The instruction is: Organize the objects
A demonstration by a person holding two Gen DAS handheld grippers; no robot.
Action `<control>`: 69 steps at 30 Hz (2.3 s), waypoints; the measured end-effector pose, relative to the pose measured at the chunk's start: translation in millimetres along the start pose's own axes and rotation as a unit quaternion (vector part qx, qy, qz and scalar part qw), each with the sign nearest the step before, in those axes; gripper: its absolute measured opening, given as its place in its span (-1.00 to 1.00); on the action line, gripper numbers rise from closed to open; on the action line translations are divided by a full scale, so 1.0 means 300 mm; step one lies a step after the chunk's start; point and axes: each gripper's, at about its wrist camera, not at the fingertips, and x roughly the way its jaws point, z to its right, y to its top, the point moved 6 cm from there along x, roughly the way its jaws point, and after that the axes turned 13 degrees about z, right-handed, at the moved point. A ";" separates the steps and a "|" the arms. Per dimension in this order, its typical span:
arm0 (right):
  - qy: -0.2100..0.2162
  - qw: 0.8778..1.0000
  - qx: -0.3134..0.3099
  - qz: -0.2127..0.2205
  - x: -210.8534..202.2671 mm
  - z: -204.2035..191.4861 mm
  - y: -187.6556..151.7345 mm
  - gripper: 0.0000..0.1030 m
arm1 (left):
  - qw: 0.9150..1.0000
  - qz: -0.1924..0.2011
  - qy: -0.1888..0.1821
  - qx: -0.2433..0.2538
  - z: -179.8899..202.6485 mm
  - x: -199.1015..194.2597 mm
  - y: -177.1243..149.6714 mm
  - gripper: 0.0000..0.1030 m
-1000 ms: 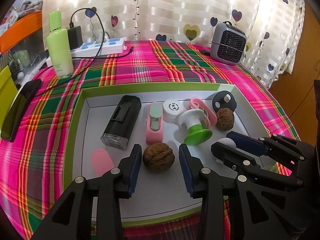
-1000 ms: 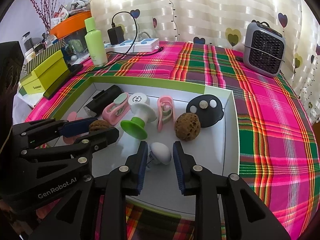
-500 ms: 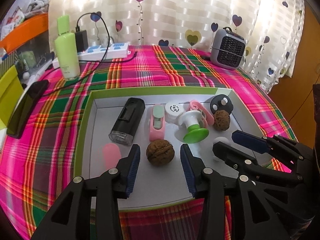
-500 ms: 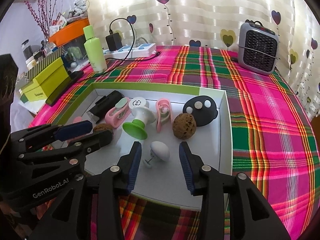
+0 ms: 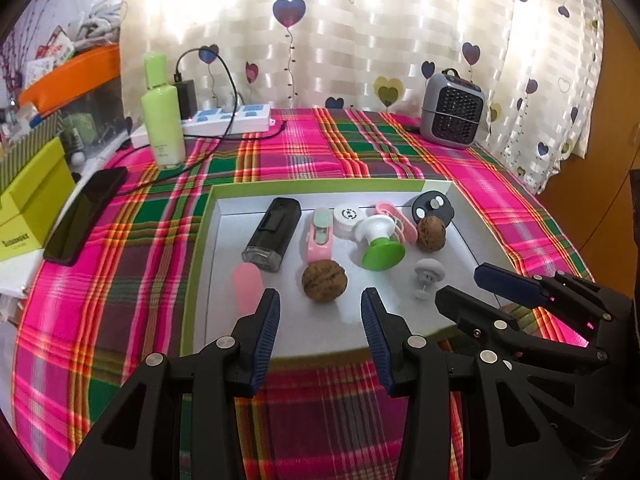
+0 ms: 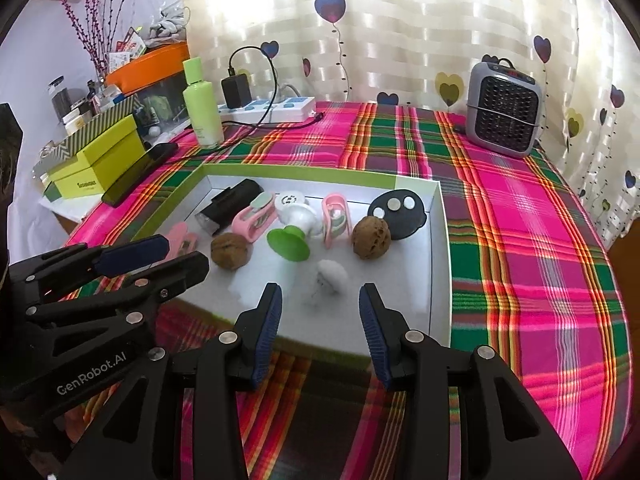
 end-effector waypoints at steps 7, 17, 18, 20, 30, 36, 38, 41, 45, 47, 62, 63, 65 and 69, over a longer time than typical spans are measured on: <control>-0.003 1.000 0.001 0.010 -0.059 -0.018 -0.015 -0.18 | 1.000 0.007 0.007 0.003 0.001 -0.054 -0.027 -0.20; -0.015 1.000 0.003 0.010 -0.107 -0.031 -0.059 -0.06 | 0.999 0.010 0.030 0.013 -0.008 -0.109 -0.085 -0.19; -0.014 1.000 0.004 0.010 -0.111 -0.032 -0.062 -0.06 | 0.999 0.011 0.028 0.015 -0.006 -0.118 -0.087 -0.19; -0.017 1.000 0.002 0.009 -0.118 -0.034 -0.070 -0.06 | 1.000 0.007 0.021 0.008 -0.005 -0.127 -0.095 -0.18; -0.042 0.999 -0.004 -0.026 -0.111 -0.024 -0.152 -0.06 | 0.999 -0.020 0.037 0.012 -0.015 -0.119 -0.170 -0.15; -0.055 0.998 -0.005 -0.040 -0.103 -0.008 -0.174 0.12 | 0.998 -0.039 0.056 0.003 -0.042 -0.097 -0.208 -0.09; -0.061 0.997 -0.004 -0.050 -0.094 -0.003 -0.184 0.13 | 0.997 -0.045 0.057 0.000 -0.047 -0.092 -0.213 -0.08; -0.064 0.997 -0.001 -0.052 -0.094 0.004 -0.186 0.13 | 0.997 -0.045 0.056 -0.003 -0.049 -0.090 -0.212 -0.04; -0.073 0.996 -0.002 -0.055 -0.092 0.011 -0.188 0.20 | 0.997 -0.047 0.056 0.001 -0.048 -0.087 -0.216 0.05; -0.080 0.995 0.001 -0.057 -0.090 0.018 -0.189 0.30 | 0.997 -0.048 0.056 0.000 -0.047 -0.084 -0.216 0.09; -0.094 0.994 0.013 -0.059 -0.095 0.050 -0.192 0.40 | 0.997 -0.050 0.052 0.001 -0.032 -0.079 -0.214 0.21; -0.094 0.994 0.013 -0.059 -0.094 0.047 -0.192 0.41 | 0.997 -0.049 0.051 0.001 -0.029 -0.079 -0.215 0.22; -0.095 0.994 0.014 -0.059 -0.093 0.046 -0.191 0.41 | 0.997 -0.050 0.052 0.002 -0.032 -0.079 -0.215 0.22; -0.095 0.994 0.013 -0.059 -0.093 0.046 -0.191 0.41 | 0.997 -0.050 0.052 0.002 -0.032 -0.079 -0.214 0.23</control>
